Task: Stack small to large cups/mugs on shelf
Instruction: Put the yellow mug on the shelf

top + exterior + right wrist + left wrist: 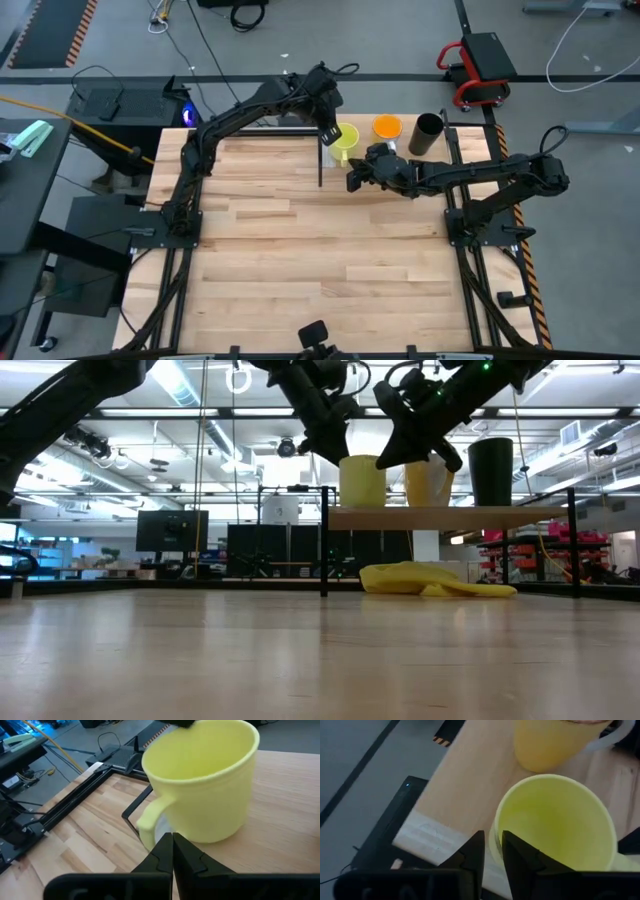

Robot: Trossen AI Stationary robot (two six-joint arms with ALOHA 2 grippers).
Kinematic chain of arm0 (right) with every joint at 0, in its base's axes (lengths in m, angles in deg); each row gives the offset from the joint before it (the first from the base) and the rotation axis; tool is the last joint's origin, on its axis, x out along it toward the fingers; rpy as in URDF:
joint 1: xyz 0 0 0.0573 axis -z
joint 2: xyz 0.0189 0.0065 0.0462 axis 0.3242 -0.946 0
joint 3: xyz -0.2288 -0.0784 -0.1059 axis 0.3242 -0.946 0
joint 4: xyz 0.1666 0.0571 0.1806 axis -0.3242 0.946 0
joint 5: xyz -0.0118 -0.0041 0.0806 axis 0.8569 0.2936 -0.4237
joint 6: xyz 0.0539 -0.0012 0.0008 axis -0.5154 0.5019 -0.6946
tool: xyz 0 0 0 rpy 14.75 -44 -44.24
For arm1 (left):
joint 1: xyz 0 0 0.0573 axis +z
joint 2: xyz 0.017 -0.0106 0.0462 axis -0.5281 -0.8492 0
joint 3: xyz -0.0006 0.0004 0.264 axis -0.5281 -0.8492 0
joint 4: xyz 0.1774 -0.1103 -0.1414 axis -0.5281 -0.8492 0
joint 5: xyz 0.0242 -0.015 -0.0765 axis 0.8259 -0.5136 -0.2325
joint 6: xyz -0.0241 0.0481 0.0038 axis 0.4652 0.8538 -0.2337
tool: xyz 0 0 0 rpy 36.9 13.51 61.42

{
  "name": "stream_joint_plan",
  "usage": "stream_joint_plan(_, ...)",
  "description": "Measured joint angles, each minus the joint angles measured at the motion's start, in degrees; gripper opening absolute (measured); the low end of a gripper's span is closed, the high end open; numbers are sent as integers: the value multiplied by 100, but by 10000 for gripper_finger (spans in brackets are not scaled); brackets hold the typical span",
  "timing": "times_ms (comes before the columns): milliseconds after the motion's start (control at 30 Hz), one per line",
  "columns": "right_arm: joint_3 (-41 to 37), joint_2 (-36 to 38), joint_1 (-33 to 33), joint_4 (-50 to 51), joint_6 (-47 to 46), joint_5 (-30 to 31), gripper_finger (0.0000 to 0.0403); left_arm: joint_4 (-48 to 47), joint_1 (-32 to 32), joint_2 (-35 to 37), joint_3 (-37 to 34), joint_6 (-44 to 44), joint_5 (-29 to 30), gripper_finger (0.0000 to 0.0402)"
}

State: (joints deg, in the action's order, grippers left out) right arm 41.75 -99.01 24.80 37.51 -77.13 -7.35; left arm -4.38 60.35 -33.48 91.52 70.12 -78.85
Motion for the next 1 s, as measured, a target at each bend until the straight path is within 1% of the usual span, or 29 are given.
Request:
stream_joint_plan(67, 0, -2, 0, 27, -1, 51, 8, -112, 31, 7, 144, 0, 68, 78)
stream_joint_plan(133, 0, -2, 2, 40, -2, 63, 9, 40, 46, 90, 139, -4, 81, 80)
stream_joint_plan(367, 0, -2, 13, 104, -66, 143, 8, -241, 99, 294, 147, -143, 123, 76)
stream_joint_plan(633, 0, 55, -52, 105, -116, 183, 8, -1408, -24, 662, 146, -289, 168, 78)
stream_joint_plan(733, 2, 279, -173, 288, -197, 280, 4, -1674, -139, 694, 146, -385, 163, 72)
stream_joint_plan(833, 2, 676, -333, 648, -342, 471, 4, -1899, -251, 668, 114, -402, 163, 67)
stream_joint_plan(933, 3, 1164, -498, 1177, -541, 746, 3, -1909, -335, 633, -84, -402, 162, 67)
stream_joint_plan(1000, 4, 1474, -585, 1478, -610, 988, 2, -1731, -344, 621, -276, -416, 160, 69)
